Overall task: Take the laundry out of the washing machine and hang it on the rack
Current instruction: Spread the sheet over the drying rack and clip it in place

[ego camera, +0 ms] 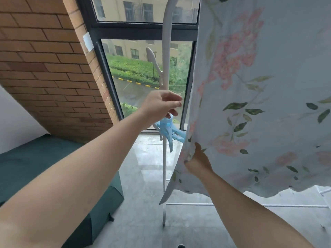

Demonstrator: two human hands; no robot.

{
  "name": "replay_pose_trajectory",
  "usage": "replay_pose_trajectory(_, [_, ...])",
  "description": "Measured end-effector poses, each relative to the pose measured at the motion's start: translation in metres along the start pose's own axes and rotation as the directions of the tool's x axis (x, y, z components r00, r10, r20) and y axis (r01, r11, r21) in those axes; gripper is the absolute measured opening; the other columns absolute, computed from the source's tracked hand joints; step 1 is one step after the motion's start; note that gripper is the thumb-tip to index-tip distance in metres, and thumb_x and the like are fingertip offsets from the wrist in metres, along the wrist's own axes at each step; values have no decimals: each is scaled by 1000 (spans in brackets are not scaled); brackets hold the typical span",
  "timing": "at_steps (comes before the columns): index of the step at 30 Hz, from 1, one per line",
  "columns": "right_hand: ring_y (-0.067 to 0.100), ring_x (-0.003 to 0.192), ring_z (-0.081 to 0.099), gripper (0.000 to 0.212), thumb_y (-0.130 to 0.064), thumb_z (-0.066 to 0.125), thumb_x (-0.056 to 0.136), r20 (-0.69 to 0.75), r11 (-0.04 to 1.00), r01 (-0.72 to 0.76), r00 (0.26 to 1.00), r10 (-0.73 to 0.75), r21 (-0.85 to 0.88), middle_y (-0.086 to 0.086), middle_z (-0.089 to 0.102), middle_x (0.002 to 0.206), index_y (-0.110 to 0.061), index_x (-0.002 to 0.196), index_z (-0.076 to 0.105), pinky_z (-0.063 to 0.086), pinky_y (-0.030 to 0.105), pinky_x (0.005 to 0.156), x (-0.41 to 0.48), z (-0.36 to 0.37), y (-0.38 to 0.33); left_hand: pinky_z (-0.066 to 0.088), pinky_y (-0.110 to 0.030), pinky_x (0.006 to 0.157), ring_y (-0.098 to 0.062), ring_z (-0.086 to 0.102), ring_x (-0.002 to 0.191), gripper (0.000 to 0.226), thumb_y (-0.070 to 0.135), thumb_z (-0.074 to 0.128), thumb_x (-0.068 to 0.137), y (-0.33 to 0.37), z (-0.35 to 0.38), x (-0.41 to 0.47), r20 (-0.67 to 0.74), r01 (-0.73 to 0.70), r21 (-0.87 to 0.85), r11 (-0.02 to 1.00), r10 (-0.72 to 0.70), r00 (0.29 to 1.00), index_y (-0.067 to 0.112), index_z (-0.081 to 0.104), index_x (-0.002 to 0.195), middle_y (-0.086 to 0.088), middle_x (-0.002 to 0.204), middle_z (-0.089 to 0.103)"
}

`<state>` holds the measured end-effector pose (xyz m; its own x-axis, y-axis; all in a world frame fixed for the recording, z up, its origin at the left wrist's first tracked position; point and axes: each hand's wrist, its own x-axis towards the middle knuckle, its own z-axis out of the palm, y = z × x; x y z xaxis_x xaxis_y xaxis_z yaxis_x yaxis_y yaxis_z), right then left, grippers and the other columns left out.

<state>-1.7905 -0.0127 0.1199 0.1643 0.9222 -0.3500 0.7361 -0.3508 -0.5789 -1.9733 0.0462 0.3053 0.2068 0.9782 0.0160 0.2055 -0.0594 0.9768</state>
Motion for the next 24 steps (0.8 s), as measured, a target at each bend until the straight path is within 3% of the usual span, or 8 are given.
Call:
replay_pose_trajectory(4, [35, 113, 59, 76, -34, 52, 94, 16, 994, -112, 994, 112, -17, 16, 54, 134, -13, 156, 13, 45, 32, 81, -2, 31, 3, 45, -25, 47, -20, 61, 55, 12, 13, 67, 92, -30, -36, -9, -9, 42, -155, 987, -44, 999, 2, 72, 92, -10, 73, 71])
replay_pose_trajectory(7, [34, 114, 59, 59, -30, 50, 96, 9, 982, -187, 982, 187, -31, 18, 57, 130, -8, 147, 29, 47, 31, 86, -3, 57, -6, 41, -26, 45, -18, 56, 49, 19, 18, 65, 94, -62, -60, -7, -77, 65, -209, 976, -83, 994, 5, 70, 82, -8, 64, 66])
replay_pose_trajectory(10, [33, 107, 62, 45, -25, 56, 95, -11, 959, -279, 960, 280, 41, 16, 61, 121, -7, 133, 41, 46, 30, 79, -6, 95, -26, 39, -25, 45, -15, 54, 45, 23, 18, 62, 96, -104, -87, 0, -92, 119, -204, 972, -140, 986, 8, 68, 77, -4, 58, 64])
replay_pose_trajectory(13, [34, 119, 58, 50, -26, 54, 96, -33, 903, -413, 907, 419, 122, 18, 57, 134, -4, 140, 43, 46, 34, 90, -21, 131, -48, 37, -24, 45, -13, 53, 44, 25, 18, 60, 96, -144, -112, 5, -17, 248, -162, 955, -254, 967, 10, 66, 74, -1, 57, 63])
replay_pose_trajectory(15, [33, 119, 57, 49, -27, 52, 98, -18, 855, -477, 871, 490, 201, 15, 57, 136, -3, 140, 46, 46, 33, 88, -30, 146, -59, 38, -24, 47, -14, 55, 47, 24, 19, 59, 96, -162, -120, 6, 49, 310, -84, 947, -307, 950, 12, 66, 73, -1, 59, 64])
replay_pose_trajectory(20, [24, 86, 50, 19, -37, 43, 100, -10, 792, -505, 841, 540, 343, 2, 54, 98, -20, 106, 48, 41, 31, 77, -30, 163, -90, 42, -23, 50, -12, 57, 48, 17, 20, 59, 93, -181, -125, 29, 212, 365, 15, 931, -360, 909, 10, 68, 83, -1, 66, 68])
replay_pose_trajectory(22, [24, 89, 50, 27, -38, 38, 100, -21, 784, -486, 845, 534, 386, 3, 51, 104, -17, 112, 50, 46, 36, 82, -23, 160, -95, 42, -23, 50, -12, 58, 48, 14, 18, 60, 91, -183, -118, 41, 267, 368, 32, 929, -363, 893, 10, 69, 86, -1, 68, 69])
replay_pose_trajectory(24, [27, 98, 58, 42, -37, 36, 101, -34, 776, -485, 839, 543, 403, 3, 56, 114, -17, 135, 49, 49, 38, 87, -14, 156, -97, 42, -23, 50, -12, 59, 50, 12, 17, 62, 91, -188, -108, 53, 329, 349, 90, 933, -359, 873, 9, 70, 90, 0, 69, 70])
